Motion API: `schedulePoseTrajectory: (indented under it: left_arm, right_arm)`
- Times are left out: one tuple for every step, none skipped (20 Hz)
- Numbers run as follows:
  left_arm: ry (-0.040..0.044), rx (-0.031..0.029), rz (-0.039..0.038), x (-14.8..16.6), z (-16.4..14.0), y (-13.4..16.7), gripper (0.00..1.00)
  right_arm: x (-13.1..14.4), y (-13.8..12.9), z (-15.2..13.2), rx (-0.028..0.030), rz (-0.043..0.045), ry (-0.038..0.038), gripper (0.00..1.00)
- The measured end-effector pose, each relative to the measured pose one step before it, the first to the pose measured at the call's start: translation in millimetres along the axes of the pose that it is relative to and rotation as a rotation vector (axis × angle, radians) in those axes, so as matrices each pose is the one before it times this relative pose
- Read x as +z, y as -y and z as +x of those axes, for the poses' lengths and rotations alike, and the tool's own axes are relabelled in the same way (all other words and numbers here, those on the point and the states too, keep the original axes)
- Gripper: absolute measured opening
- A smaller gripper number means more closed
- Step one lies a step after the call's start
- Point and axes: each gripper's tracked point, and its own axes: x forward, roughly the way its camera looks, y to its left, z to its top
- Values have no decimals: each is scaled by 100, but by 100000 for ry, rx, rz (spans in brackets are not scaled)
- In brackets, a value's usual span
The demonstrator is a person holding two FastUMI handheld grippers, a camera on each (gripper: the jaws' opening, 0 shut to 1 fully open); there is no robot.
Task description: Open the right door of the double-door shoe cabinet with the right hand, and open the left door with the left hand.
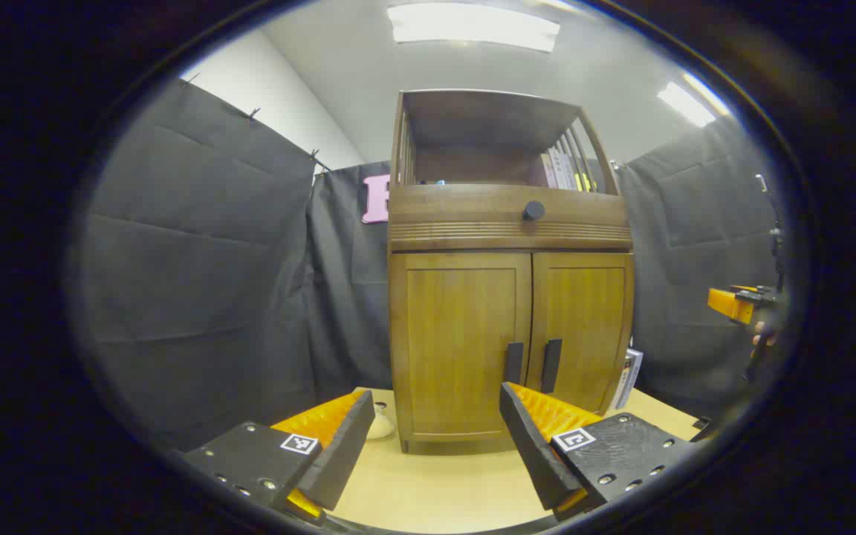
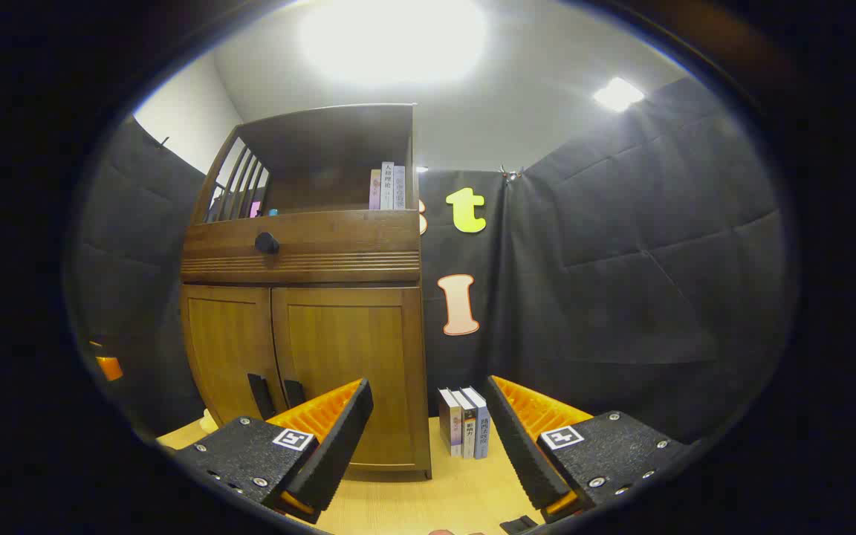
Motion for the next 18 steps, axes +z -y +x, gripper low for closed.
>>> schedulePoseTrajectory:
  left_arm:
    - [1141,478,-793,178,-113,-281,100]
    - [842,346,-737,269,-128,-248,100]
    - [836,380,-544,97,-131,-293,100]
    - [1065,189,-325,316,-127,-202,98]
    - [868,23,-236,286,169,-263,98]
    - [1007,148,-238,287,7,-252,100]
    - [724,83,-219,87,49,-148,100]
    - [617,52,-298,135,36,-137,98]
    - [437,196,-664,-67,-43,-151,97]
    - [210,-52,-1009,-110,-5,0,98]
    - [-75,-128,-869,-157,-34,-71,98]
    - [-131,16,-785,-115,82,-50,97]
    - [-205,-3,-608,-290,-29,-87,97]
    - [-553,-38,-568,-405,-85,-5,100]
    - [-568,97,-570,-568,-117,79,100]
    - [-360,304,-651,-248,-83,-8,100]
    - [-631,357,-603,-494,-216,-97,100]
    - [-950,302,-251,-374,-146,-135,100]
  right_arm:
    - [80,-186,-72,277,-239,-237,95]
    - [49,-190,56,262,-43,217,95]
    - [139,-272,32,480,43,-126,95]
    - [-89,-202,63,616,192,-180,95]
    - [-24,-283,87,403,330,-459,95]
    - [-108,-234,-3,319,478,-376,95]
    - [-7,-237,-1,329,608,-443,95]
    - [-31,-292,-15,427,570,-239,95]
    - [25,-218,-38,342,552,-299,95]
    - [-133,-210,-101,549,448,-479,95]
    - [-38,-227,-97,599,62,-145,95]
    - [-137,-171,94,219,-299,-238,95]
    - [-124,-134,13,254,-397,-466,95]
    - [-114,-253,3,451,-160,-483,95]
    - [9,-306,42,684,241,-316,95]
    - [-93,-408,241,645,411,-120,95]
    - [14,-391,269,636,447,-288,95]
    - [-58,-580,264,847,363,-625,95]
